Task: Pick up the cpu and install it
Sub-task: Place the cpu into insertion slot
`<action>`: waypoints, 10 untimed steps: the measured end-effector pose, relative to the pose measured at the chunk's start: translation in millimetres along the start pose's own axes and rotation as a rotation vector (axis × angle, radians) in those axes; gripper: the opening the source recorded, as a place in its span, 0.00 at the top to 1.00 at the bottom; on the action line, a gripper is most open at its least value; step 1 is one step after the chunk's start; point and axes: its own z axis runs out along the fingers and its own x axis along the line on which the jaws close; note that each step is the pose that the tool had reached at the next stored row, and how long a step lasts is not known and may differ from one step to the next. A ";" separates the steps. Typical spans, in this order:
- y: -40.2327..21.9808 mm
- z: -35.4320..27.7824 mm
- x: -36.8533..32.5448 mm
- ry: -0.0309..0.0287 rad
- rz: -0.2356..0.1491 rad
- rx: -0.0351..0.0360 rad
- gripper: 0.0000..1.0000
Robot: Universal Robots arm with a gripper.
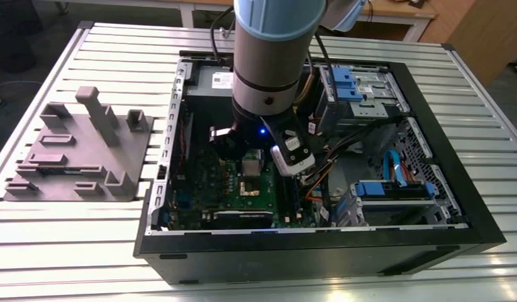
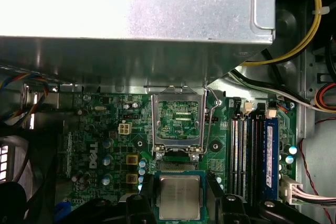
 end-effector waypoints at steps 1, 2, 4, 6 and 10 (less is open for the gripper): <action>0.0 0.0 0.0 0.0000 0.000 0.0000 0.53; 0.0 0.3 0.0 0.0000 0.000 -0.0001 0.53; 0.0 1.2 -0.1 -0.0002 0.000 -0.0004 0.53; -0.3 3.3 0.0 0.0000 0.000 -0.0001 0.53; -1.8 9.7 -0.2 0.0001 0.001 -0.0002 0.53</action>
